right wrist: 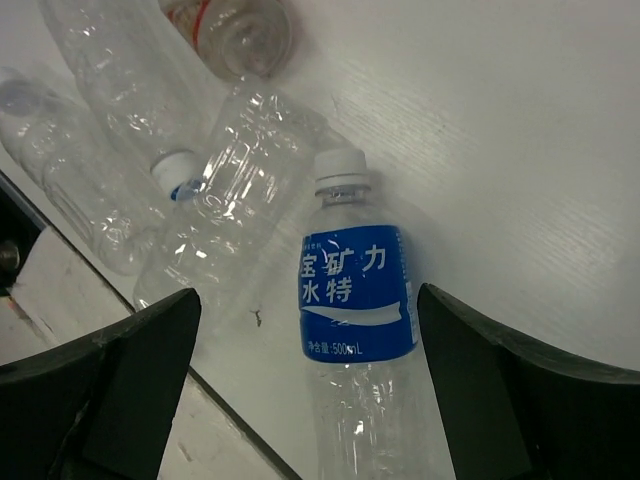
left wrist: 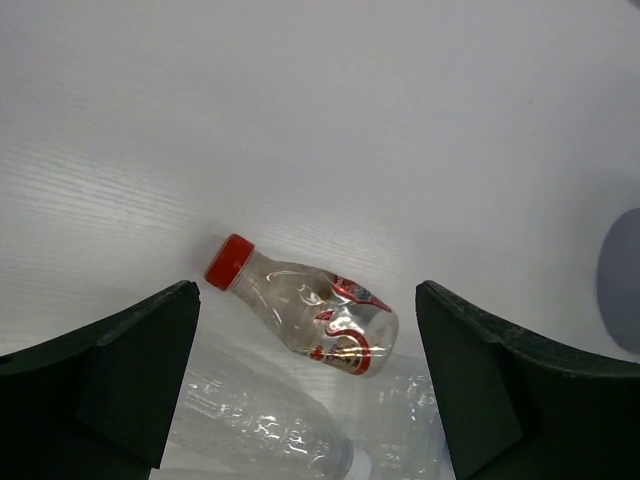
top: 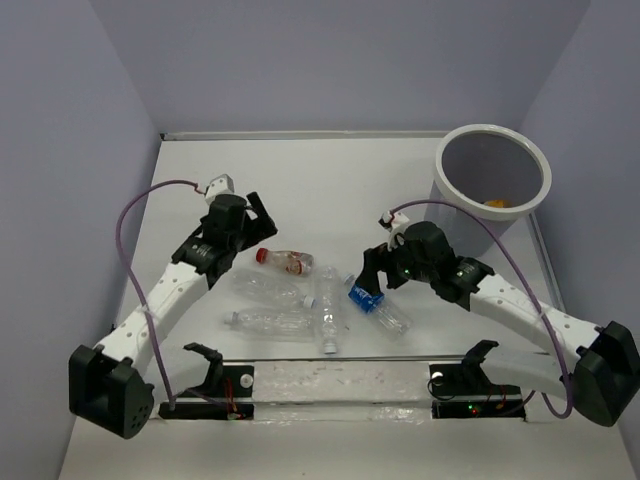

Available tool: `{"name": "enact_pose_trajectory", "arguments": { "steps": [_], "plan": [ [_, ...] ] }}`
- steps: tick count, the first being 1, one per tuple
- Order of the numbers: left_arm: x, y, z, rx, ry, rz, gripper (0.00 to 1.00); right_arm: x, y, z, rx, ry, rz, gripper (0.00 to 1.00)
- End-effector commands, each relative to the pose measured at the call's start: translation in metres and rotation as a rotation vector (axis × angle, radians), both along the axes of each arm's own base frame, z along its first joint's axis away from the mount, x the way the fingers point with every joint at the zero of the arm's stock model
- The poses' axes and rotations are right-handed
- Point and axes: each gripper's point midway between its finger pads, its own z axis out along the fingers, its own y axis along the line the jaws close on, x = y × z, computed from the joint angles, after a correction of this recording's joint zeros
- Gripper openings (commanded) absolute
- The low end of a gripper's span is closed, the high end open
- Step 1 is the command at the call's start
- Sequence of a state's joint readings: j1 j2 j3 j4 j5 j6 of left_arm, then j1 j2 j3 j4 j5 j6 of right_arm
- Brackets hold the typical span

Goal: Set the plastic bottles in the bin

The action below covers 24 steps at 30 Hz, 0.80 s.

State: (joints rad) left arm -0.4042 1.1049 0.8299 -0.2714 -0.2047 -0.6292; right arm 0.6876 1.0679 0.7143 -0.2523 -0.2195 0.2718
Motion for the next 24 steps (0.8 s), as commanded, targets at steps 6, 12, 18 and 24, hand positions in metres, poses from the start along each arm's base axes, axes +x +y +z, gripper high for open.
{"name": "enact_pose_trajectory", "arguments": {
  "steps": [6,12,18,24],
  "plan": [
    [-0.063,0.018,0.019,-0.088,0.018,0.032,0.99,-0.009,-0.009,-0.076,-0.237,0.152,-0.105,0.96],
    [-0.086,0.026,0.013,-0.106,0.033,0.045,0.99,0.002,-0.008,-0.09,-0.294,0.171,-0.159,0.91],
    [-0.077,0.014,0.003,-0.114,0.029,-0.004,0.99,0.021,-0.014,-0.088,-0.346,0.132,-0.242,0.53],
    [-0.053,0.005,0.012,-0.094,-0.032,-0.039,0.99,0.049,-0.022,0.039,-0.178,-0.136,-0.351,0.42]
  ]
}}
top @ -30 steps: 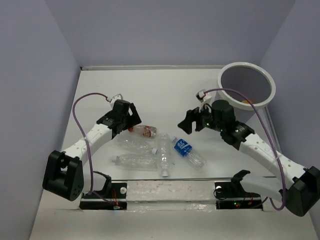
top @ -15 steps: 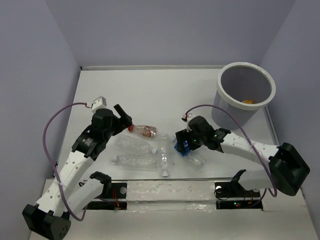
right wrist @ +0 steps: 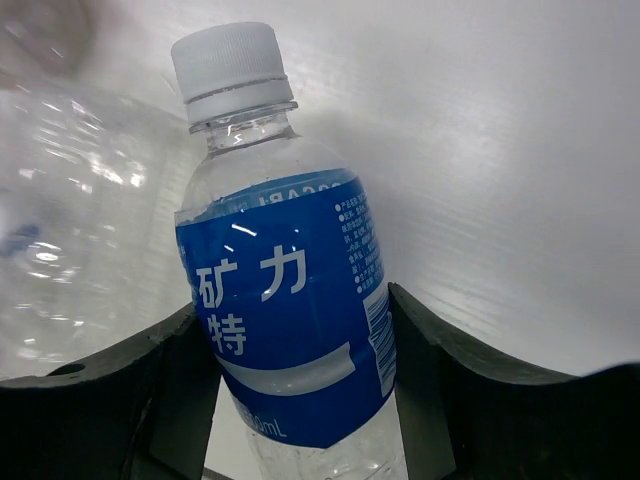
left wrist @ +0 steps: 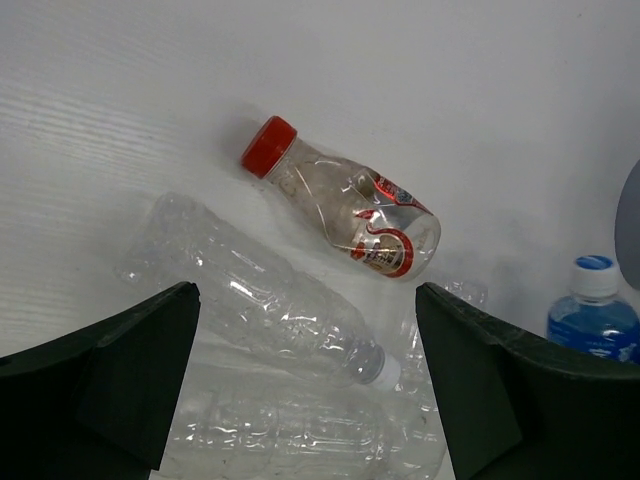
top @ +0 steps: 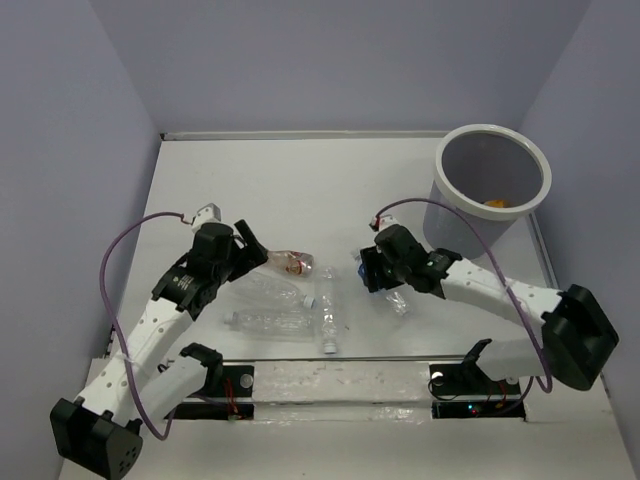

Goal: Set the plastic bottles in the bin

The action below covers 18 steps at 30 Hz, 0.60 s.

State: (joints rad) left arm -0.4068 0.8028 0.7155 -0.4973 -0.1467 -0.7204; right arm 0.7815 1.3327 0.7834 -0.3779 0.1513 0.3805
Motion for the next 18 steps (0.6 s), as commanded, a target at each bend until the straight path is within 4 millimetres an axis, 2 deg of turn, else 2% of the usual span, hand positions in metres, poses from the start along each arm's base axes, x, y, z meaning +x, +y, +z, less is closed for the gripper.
{"name": "enact_pose_trajectory", "arguments": {
  "steps": [1,2,3,6,7,8,9,10,11,12,13,14,16,17,18],
  "plan": [
    [0.024,-0.015,0.021,-0.008,-0.114,-0.053,0.99,0.039,-0.003,0.141,0.141,-0.36,-0.09,0.4],
    [0.026,-0.017,0.024,-0.01,-0.128,-0.062,0.99,0.043,-0.008,0.168,0.168,-0.427,-0.12,0.39],
    [0.026,-0.023,0.026,-0.013,-0.143,-0.101,0.99,0.052,-0.027,0.219,0.201,-0.56,-0.216,0.36],
    [0.029,-0.038,0.047,-0.052,-0.244,-0.184,0.99,0.061,-0.062,0.298,0.2,-0.777,-0.354,0.33],
    [0.026,-0.043,0.052,-0.064,-0.27,-0.223,0.99,0.064,-0.087,0.325,0.185,-0.853,-0.454,0.33],
    [0.025,-0.043,0.069,-0.055,-0.345,-0.251,0.99,0.066,-0.103,0.368,0.212,-0.974,-0.503,0.32],
    [0.021,-0.047,0.078,-0.066,-0.379,-0.291,0.99,0.068,-0.121,0.387,0.204,-1.04,-0.571,0.32],
    [0.017,-0.045,0.095,-0.051,-0.454,-0.314,0.99,0.076,-0.152,0.398,0.138,-1.098,-0.652,0.31],
    [0.014,-0.043,0.101,-0.044,-0.485,-0.321,0.99,0.08,-0.17,0.417,0.166,-1.146,-0.715,0.31],
    [0.012,-0.041,0.106,-0.038,-0.51,-0.324,0.99,0.089,-0.199,0.425,0.146,-1.181,-0.785,0.31],
    [0.007,-0.039,0.116,-0.04,-0.559,-0.328,0.99,0.095,-0.211,0.427,0.139,-1.195,-0.815,0.31],
    [0.005,-0.037,0.118,-0.036,-0.578,-0.331,0.99,0.111,-0.217,0.423,0.146,-1.197,-0.846,0.32],
    [0.0,-0.039,0.122,-0.04,-0.601,-0.35,0.99,0.13,-0.232,0.412,0.103,-1.179,-0.881,0.34],
    [-0.002,-0.038,0.123,-0.039,-0.603,-0.354,0.99,0.149,-0.249,0.397,0.051,-1.149,-0.926,0.35],
    [-0.002,-0.038,0.122,-0.03,-0.601,-0.356,0.99,0.156,-0.257,0.39,0.035,-1.135,-0.943,0.36]
  ]
}}
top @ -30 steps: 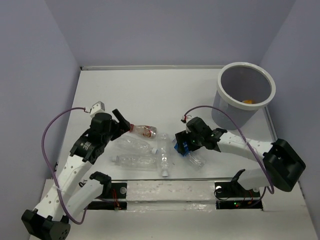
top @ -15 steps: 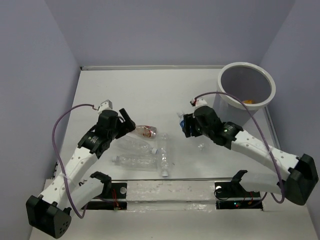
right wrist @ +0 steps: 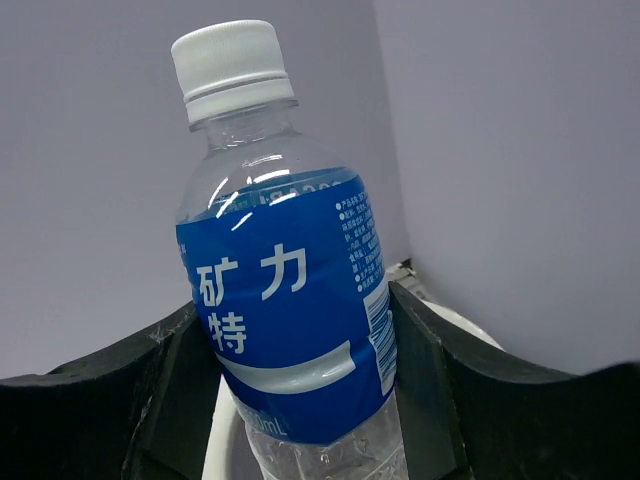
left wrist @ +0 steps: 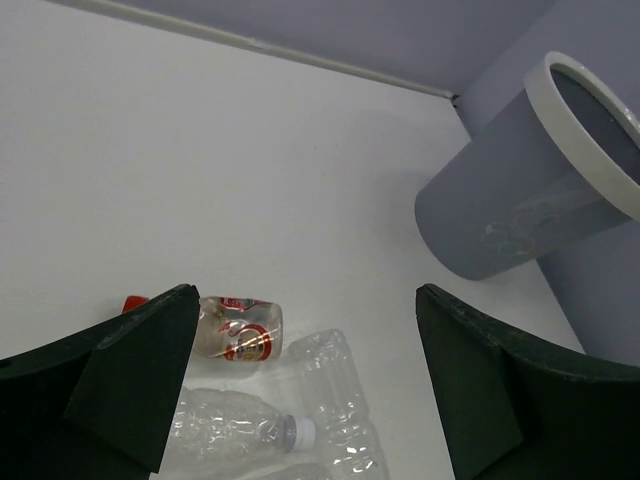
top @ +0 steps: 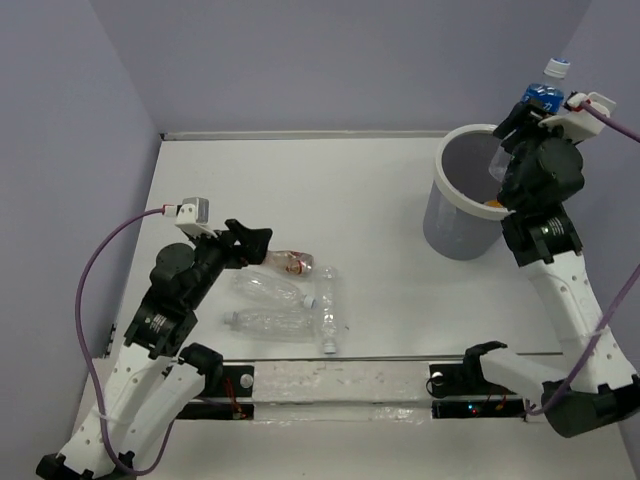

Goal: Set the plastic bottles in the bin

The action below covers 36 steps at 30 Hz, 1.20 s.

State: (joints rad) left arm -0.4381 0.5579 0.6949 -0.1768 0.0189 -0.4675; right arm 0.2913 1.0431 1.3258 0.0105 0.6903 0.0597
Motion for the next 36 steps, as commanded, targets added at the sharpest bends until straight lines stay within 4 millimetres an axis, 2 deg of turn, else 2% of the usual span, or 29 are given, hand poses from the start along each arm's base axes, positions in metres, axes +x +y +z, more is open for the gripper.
{"name": "enact_pose_trajectory", "arguments": {
  "steps": [1,2,3,4,5,6,7,8,9,10,11,12,13,15,16,19,20,21,23,24,27,28,32,36],
  "plan": [
    [-0.002,-0.004,0.004,0.05,-0.062,-0.053,0.99,0.057,-0.032,-0.036,-0.006,0.074,-0.105,0.42],
    [-0.002,-0.004,0.002,0.06,-0.055,-0.052,0.99,0.06,-0.037,-0.041,-0.005,0.085,-0.117,0.53],
    [-0.002,-0.004,0.001,0.071,-0.052,-0.056,0.99,0.064,-0.039,-0.045,-0.004,0.095,-0.119,0.73],
    [-0.003,-0.003,-0.002,0.091,-0.047,-0.062,0.99,0.064,-0.037,-0.046,-0.013,0.106,-0.103,0.98],
    [-0.003,-0.003,-0.002,0.106,-0.053,-0.066,0.99,0.063,-0.029,-0.033,-0.016,0.087,-0.049,1.0],
    [-0.003,-0.003,-0.003,0.107,-0.05,-0.068,0.99,0.063,-0.028,-0.04,-0.006,0.113,-0.045,1.0],
    [-0.004,-0.003,-0.003,0.118,-0.054,-0.074,0.99,0.058,-0.018,-0.025,-0.003,0.095,0.023,1.0],
    [-0.004,-0.003,-0.003,0.12,-0.056,-0.076,0.99,0.055,-0.01,-0.028,0.01,0.12,0.072,1.0],
    [-0.004,-0.004,-0.002,0.12,-0.059,-0.081,0.99,0.053,0.007,-0.026,0.017,0.124,0.172,1.0],
    [-0.005,-0.004,0.001,0.115,-0.068,-0.082,0.99,0.044,0.026,-0.018,0.06,0.102,0.264,1.0],
    [-0.006,-0.004,0.002,0.115,-0.072,-0.086,0.99,0.039,0.044,-0.021,0.077,0.111,0.347,1.0],
    [-0.006,-0.003,0.003,0.114,-0.076,-0.08,0.99,0.032,0.065,-0.031,0.1,0.146,0.437,1.0],
    [-0.007,-0.001,0.006,0.11,-0.085,-0.07,0.99,0.017,0.114,-0.05,0.139,0.187,0.627,1.0],
    [-0.008,0.004,0.005,0.108,-0.086,-0.045,0.99,-0.005,0.168,-0.081,0.148,0.259,0.792,1.0],
    [-0.01,0.007,0.006,0.1,-0.089,-0.034,0.99,-0.03,0.212,-0.117,0.146,0.343,0.909,1.0],
    [-0.012,0.01,0.004,0.088,-0.087,-0.017,0.99,-0.062,0.262,-0.174,0.167,0.484,1.038,1.0],
    [-0.012,0.011,0.004,0.085,-0.084,-0.012,0.99,-0.078,0.284,-0.196,0.192,0.551,1.095,1.0],
    [-0.012,0.011,0.003,0.085,-0.081,-0.012,0.99,-0.087,0.291,-0.227,0.193,0.622,1.107,1.0],
    [-0.01,0.014,0.0,0.091,-0.065,0.011,0.99,-0.107,0.312,-0.251,0.203,0.686,1.161,1.0],
    [-0.009,0.016,-0.001,0.09,-0.062,0.024,0.99,-0.111,0.315,-0.276,0.192,0.748,1.145,1.0],
    [-0.009,0.016,-0.001,0.09,-0.061,0.024,0.99,-0.115,0.322,-0.3,0.219,0.798,1.131,1.0],
    [-0.01,0.016,-0.001,0.086,-0.063,0.023,0.99,-0.119,0.325,-0.317,0.228,0.827,1.128,1.0],
    [-0.01,0.015,-0.001,0.083,-0.061,0.022,0.99,-0.125,0.335,-0.352,0.247,0.903,1.135,1.0],
    [-0.01,0.014,-0.004,0.084,-0.054,0.014,0.99,-0.125,0.347,-0.366,0.29,0.922,1.164,1.0]
  ]
}}
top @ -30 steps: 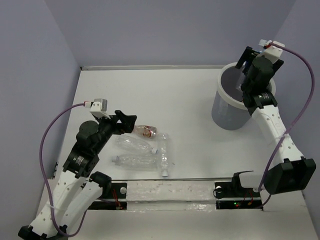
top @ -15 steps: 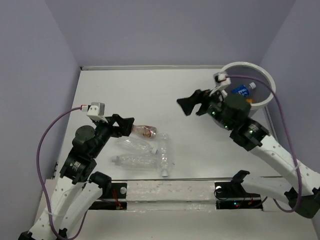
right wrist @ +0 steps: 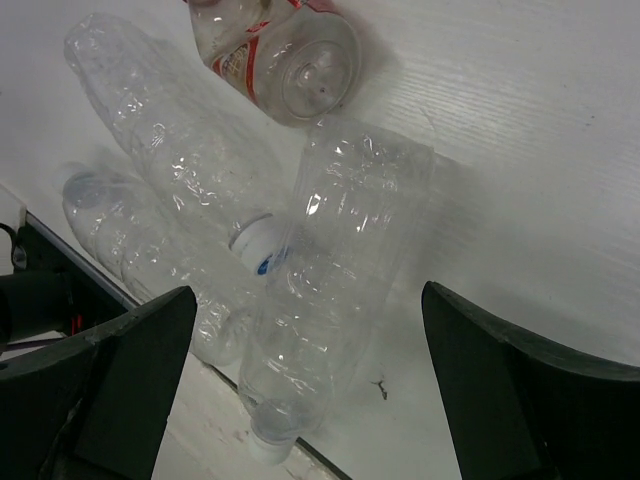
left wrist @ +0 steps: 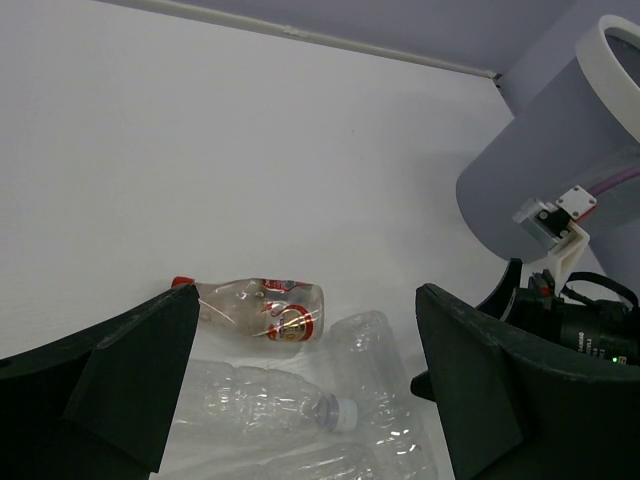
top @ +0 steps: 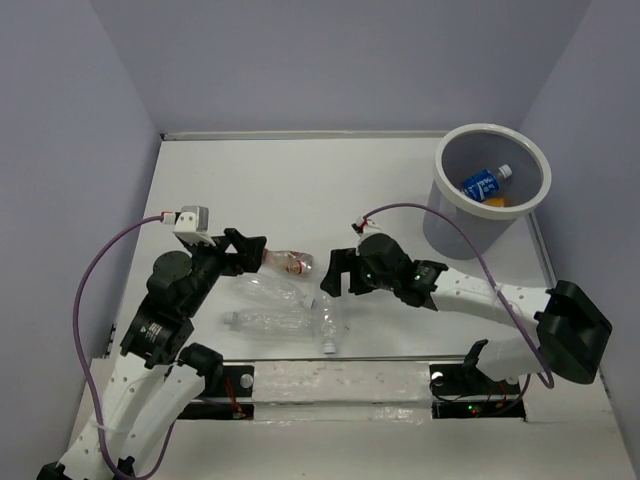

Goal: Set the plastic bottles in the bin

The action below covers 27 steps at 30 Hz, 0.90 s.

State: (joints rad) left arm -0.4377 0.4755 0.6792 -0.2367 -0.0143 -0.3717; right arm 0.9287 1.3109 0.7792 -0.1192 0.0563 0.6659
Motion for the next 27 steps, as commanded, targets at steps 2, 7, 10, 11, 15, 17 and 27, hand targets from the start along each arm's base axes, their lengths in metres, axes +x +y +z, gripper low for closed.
{"name": "enact_pose_trajectory", "arguments": {
  "steps": [2,7,10,11,15,17,27],
  "plan": [
    [0.001,-0.002,0.002,-0.008,-0.013,-0.006,0.99,0.006,0.029,-0.003,0.115,0.014,-0.001,1.0],
    [0.001,-0.003,0.0,-0.008,-0.012,-0.012,0.99,0.022,0.032,-0.03,0.036,0.024,-0.05,1.0],
    [0.0,-0.003,0.0,-0.01,-0.012,-0.013,0.99,0.031,0.026,-0.038,0.007,0.022,-0.099,0.97],
    [0.0,-0.003,0.001,-0.009,-0.014,-0.013,0.99,0.032,0.024,-0.04,-0.005,0.021,-0.105,0.96],
    [0.0,-0.003,0.003,-0.012,-0.023,-0.012,0.99,0.038,0.015,-0.047,-0.044,0.017,-0.138,0.87],
    [0.0,-0.003,0.003,-0.012,-0.024,-0.014,0.99,0.038,0.013,-0.052,-0.057,0.025,-0.15,0.77],
    [-0.003,-0.01,0.001,-0.012,-0.014,-0.06,0.99,0.053,-0.056,0.073,-0.116,-0.275,-0.278,0.47]
  ]
}}
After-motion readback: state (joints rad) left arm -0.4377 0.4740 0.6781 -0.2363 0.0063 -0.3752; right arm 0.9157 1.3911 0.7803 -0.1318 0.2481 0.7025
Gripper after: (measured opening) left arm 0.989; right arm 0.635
